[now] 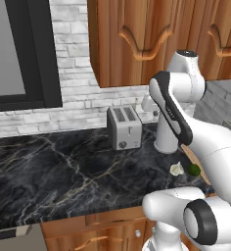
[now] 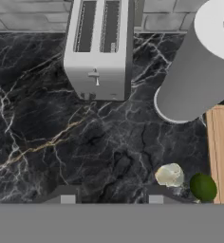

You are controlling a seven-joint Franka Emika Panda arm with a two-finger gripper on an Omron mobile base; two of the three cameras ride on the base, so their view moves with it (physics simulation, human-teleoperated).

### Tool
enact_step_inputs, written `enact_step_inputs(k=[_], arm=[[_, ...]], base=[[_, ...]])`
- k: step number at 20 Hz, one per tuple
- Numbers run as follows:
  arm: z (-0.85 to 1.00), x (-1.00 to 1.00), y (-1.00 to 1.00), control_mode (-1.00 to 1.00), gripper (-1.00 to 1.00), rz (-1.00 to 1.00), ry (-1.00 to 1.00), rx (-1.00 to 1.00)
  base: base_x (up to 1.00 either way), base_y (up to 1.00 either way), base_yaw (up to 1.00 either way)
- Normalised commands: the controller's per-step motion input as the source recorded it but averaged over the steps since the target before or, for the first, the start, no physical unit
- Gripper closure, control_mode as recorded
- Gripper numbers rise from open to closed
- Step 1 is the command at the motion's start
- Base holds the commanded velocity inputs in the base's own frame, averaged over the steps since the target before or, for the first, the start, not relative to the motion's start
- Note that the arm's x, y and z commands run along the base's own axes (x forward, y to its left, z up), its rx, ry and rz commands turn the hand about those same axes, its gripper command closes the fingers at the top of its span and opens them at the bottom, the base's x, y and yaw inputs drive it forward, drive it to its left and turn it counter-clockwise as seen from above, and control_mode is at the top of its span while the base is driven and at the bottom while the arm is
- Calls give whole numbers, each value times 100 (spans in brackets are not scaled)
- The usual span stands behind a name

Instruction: Open the cabinet. Place the bowl and condiment on the counter. Then place the lime and garlic on the cutting board.

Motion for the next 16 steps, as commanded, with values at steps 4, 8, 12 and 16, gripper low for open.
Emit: enact_step_inputs(k=[4, 8, 12, 16], arm=[[1, 0, -4, -100, -100, 0, -4, 0], [12, 0, -7, -100, -100, 0, -9, 1], [23, 0, -7, -100, -100, 0, -10, 1], [27, 0, -9, -100, -100, 0, -15, 2]], base=[[0, 0, 0], [0, 0, 0], [0, 0, 0], [0, 0, 0]])
